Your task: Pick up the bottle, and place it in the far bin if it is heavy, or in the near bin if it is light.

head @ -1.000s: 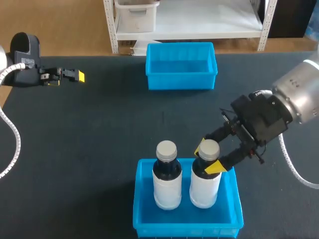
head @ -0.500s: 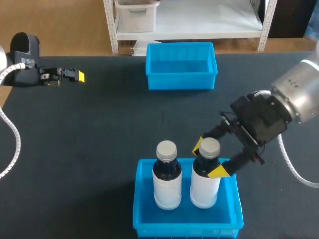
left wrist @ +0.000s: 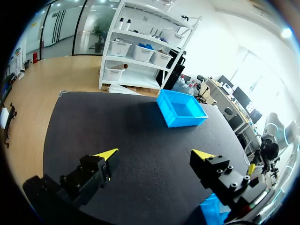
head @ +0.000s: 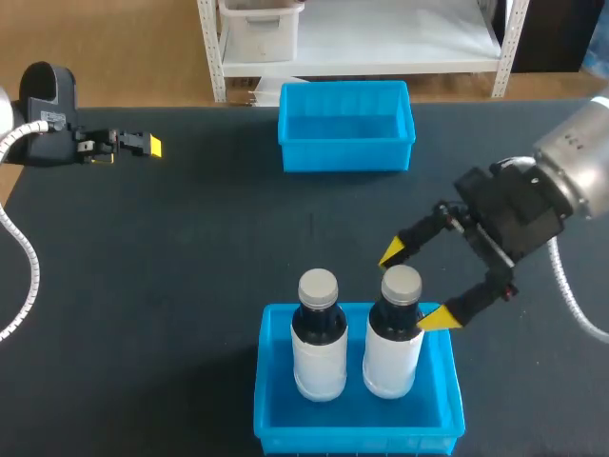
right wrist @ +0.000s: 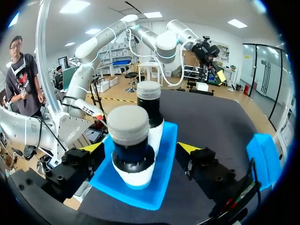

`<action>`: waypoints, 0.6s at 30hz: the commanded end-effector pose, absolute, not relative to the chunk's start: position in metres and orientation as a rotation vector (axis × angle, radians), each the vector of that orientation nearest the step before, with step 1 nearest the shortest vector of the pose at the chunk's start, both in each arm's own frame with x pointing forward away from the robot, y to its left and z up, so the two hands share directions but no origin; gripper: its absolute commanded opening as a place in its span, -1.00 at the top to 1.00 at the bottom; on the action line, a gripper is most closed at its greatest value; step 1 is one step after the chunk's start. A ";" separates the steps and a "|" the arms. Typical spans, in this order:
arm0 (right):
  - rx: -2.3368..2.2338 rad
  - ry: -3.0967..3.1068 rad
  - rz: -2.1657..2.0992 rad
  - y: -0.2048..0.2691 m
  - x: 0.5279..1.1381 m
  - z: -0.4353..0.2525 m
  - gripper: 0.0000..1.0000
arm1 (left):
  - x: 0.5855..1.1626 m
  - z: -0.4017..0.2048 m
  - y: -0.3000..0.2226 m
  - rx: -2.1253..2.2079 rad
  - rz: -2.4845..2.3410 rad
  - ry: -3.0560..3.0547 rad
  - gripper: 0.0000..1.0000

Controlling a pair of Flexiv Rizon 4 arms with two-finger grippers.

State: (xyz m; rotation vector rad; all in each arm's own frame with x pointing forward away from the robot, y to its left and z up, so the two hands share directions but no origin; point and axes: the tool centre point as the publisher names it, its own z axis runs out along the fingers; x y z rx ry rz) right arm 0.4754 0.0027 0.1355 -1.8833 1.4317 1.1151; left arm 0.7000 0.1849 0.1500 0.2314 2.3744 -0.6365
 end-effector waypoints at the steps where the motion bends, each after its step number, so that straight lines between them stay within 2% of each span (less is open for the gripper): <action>1: -1.859 1.475 1.067 -0.027 0.475 0.146 -1.00 | 0.700 0.150 0.185 0.231 -0.636 2.374 -1.00; 10: -1.773 1.576 0.971 -0.067 0.512 0.153 -1.00 | 0.700 0.150 0.185 0.231 -0.636 2.374 -1.00; 18: -1.713 1.629 0.918 -0.072 0.554 0.154 -1.00 | 0.700 0.150 0.185 0.231 -0.636 2.374 -1.00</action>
